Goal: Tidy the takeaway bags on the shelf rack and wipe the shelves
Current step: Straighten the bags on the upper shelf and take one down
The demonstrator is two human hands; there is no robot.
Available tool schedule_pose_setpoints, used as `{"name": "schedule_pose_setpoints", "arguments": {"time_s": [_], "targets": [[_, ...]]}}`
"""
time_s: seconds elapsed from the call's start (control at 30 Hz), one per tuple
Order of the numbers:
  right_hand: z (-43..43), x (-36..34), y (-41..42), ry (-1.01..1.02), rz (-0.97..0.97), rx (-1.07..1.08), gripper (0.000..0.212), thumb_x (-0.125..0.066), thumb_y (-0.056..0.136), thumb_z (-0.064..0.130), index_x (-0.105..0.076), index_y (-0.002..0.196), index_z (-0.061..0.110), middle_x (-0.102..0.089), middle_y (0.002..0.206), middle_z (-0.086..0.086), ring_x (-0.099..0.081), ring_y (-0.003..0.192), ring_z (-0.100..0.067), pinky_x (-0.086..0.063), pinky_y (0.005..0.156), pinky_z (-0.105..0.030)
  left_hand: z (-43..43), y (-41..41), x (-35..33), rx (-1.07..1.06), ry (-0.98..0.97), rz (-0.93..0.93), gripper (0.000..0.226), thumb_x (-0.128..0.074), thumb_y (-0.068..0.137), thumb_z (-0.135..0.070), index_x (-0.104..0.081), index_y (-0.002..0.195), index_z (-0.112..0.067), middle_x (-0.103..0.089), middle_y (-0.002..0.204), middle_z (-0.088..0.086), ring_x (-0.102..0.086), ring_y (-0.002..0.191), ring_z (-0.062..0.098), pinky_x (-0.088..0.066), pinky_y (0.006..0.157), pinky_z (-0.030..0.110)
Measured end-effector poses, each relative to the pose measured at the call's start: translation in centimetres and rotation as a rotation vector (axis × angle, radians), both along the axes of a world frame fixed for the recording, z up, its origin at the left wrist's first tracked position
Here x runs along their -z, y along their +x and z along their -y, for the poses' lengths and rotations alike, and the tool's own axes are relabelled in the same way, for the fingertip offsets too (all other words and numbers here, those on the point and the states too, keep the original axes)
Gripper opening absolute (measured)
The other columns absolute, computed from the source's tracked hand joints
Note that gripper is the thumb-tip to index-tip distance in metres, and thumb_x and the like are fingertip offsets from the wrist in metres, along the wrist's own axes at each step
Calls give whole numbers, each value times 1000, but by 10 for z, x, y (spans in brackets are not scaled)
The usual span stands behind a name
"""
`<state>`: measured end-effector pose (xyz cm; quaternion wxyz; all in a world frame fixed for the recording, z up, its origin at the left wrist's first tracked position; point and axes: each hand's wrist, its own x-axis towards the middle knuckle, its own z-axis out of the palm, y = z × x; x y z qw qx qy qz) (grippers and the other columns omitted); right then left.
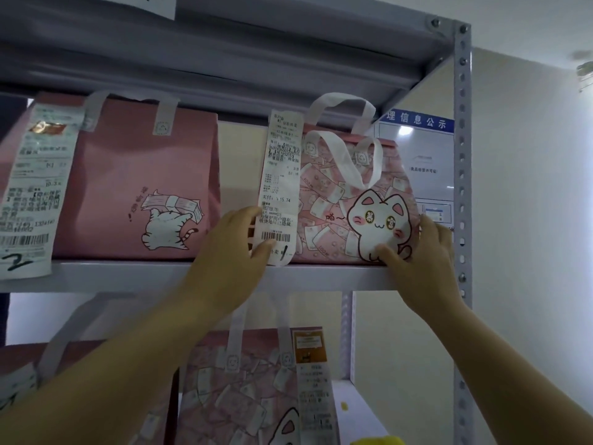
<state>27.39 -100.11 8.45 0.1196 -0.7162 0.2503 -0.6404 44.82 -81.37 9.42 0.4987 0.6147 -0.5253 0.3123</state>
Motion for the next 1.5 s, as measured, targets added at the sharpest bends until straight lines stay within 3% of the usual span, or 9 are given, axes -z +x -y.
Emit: {"name": "schedule_pose_setpoints", "arguments": {"time_s": [0.1, 0.27, 0.43, 0.6, 0.77, 0.97, 1.1, 1.23, 1.5], "targets": [[-7, -4, -3, -75, 71, 46, 64, -70, 79, 23, -39, 133, 9, -40, 130, -11, -38, 119, -28, -31, 92, -31, -5, -3, 3, 20, -44, 24, 47, -62, 87, -23, -46, 131, -17, -48, 125, -1, -53, 109, 14, -50, 91, 35], [-38, -10, -5, -193, 178, -18, 48, -69, 81, 20, -48, 123, 7, -47, 114, -7, -47, 103, -20, -42, 76, -18, -26, -11, 4, 36, -108, 98, 39, -63, 83, -28, -53, 120, -20, -46, 109, -8, -51, 99, 6, -46, 73, 7], [-90, -8, -3, -301, 157, -121, 30, -67, 84, 18, -54, 109, 8, -54, 103, -3, -55, 95, -21, -52, 78, -39, -68, -17, 5, 19, -109, 160, 32, -66, 82, -25, -57, 112, -18, -53, 101, -6, -54, 93, 10, -51, 77, 26], [-152, 7, 12, -241, 88, -259, 18, -64, 85, 22, -55, 100, 19, -59, 96, 3, -60, 86, -13, -50, 69, -22, -132, -7, 20, 44, -80, 127, 25, -68, 82, -24, -57, 103, -27, -54, 98, -15, -56, 92, 4, -49, 68, 20], [-219, 38, 40, -105, -111, -371, 12, -64, 85, 29, -58, 95, 24, -61, 92, 9, -58, 84, -4, -43, 68, -20, -214, 18, 49, 14, -3, 40, 23, -66, 82, -34, -56, 102, -30, -57, 97, -13, -58, 89, 4, -50, 67, 24], [-294, 83, 87, -11, -394, -483, 23, -60, 80, 46, -60, 91, 27, -62, 87, 13, -58, 81, -2, -45, 69, -21, -313, 58, 100, -159, 201, -53, 34, -57, 78, -48, -57, 104, -26, -57, 94, -14, -57, 85, 0, -46, 67, 18], [-338, 112, 117, 1, -566, -563, 29, -56, 81, 51, -61, 92, 24, -60, 90, 12, -57, 84, -4, -47, 73, -24, -369, 86, 136, -275, 324, -151, 35, -61, 80, -46, -57, 108, -26, -59, 98, -13, -57, 87, 1, -51, 73, 26], [-368, 136, 149, 44, -671, -597, 21, -60, 83, 47, -56, 94, 29, -56, 90, 17, -55, 82, -1, -45, 71, -23, -413, 115, 163, -342, 397, -287, 32, -61, 80, -49, -57, 106, -31, -59, 94, -17, -58, 85, 0, -50, 74, 27], [-397, 190, 219, 112, -741, -655, 33, -58, 83, 51, -59, 107, 28, -59, 101, 13, -57, 86, -4, -51, 77, -33, -463, 177, 205, -501, 433, -454, 29, -60, 78, -54, -57, 100, -35, -60, 90, -18, -58, 79, -3, -49, 65, 23]]}}
